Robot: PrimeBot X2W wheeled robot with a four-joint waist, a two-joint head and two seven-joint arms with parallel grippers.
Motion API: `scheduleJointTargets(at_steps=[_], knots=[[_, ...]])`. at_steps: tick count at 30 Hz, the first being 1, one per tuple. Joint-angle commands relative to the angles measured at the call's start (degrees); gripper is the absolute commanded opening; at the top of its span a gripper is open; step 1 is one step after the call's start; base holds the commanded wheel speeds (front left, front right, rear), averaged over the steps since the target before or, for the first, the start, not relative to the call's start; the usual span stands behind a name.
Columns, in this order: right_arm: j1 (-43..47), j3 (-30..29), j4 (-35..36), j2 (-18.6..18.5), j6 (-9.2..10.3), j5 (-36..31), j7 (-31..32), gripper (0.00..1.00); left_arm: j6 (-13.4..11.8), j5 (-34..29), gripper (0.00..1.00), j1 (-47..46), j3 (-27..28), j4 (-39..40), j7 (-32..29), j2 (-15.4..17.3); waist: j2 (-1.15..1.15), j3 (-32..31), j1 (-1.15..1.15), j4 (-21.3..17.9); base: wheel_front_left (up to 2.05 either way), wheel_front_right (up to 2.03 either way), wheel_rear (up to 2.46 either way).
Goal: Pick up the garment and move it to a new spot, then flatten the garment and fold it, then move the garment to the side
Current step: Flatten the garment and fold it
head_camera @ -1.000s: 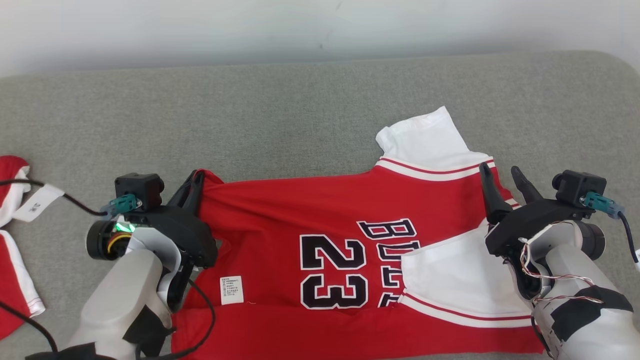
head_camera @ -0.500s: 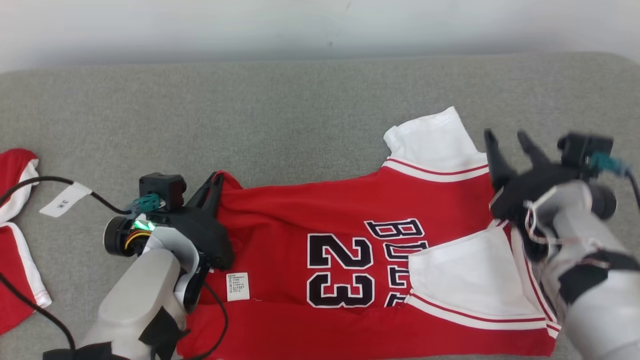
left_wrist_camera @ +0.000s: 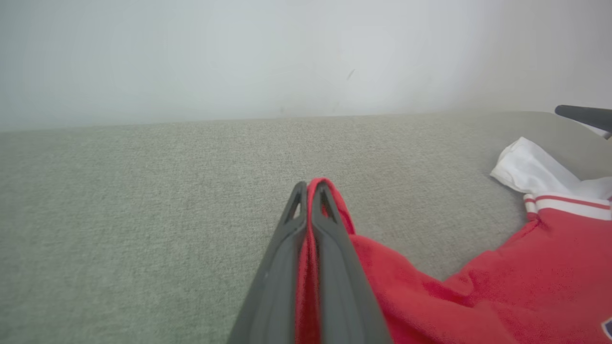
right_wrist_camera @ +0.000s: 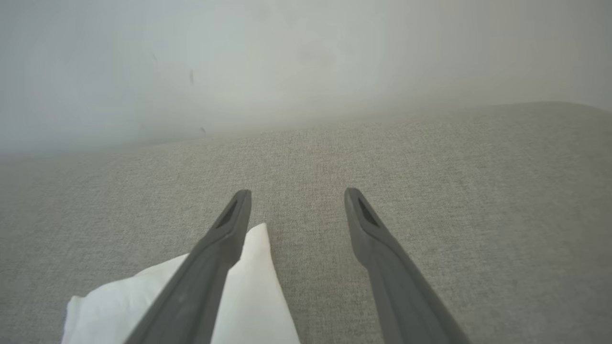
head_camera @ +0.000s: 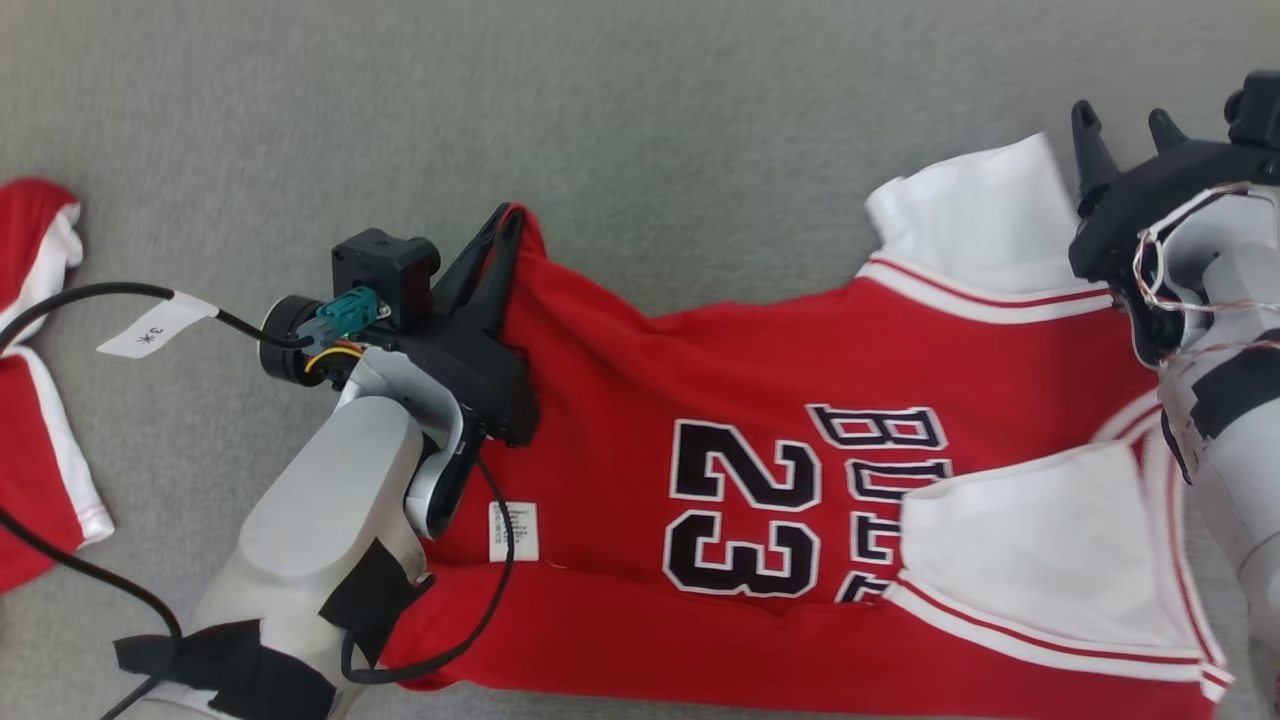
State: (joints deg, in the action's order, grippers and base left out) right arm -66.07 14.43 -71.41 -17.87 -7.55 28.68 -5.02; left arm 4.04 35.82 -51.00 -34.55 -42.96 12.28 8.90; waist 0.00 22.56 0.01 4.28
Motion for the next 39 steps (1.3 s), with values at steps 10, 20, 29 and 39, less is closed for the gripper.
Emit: scheduleJointTargets(at_steps=[10,20,29,39], knots=[[0.28,-1.02,-2.44,0.62,0.13,-1.54,0.68,1.00,-1.22,0.42,0.00,1.81,-0.20,4.63,-0.21,0.77,0.00,4.27,-0.01,4.92,0.00,0.00,0.00],[-0.58,-2.33,-2.73,1.03,0.13,-5.67,0.35,0.00,-1.34,2.05,0.00,3.47,0.78,5.99,-0.58,1.83,0.00,3.42,-0.01,4.16,0.00,0.00,0.00],[-1.02,-4.36,-1.76,0.00,0.13,-4.50,-5.94,0.00,-1.78,5.03,0.00,6.03,3.54,4.50,0.19,4.46,0.00,-2.64,-0.01,-0.17,0.00,0.00,0.00],[12.67,-0.30,15.12,0.81,0.13,9.31,-9.06,0.00,-2.32,6.94,0.00,10.38,4.32,6.16,0.40,4.47,0.00,-6.83,-0.01,-2.10,0.00,0.00,0.00]])
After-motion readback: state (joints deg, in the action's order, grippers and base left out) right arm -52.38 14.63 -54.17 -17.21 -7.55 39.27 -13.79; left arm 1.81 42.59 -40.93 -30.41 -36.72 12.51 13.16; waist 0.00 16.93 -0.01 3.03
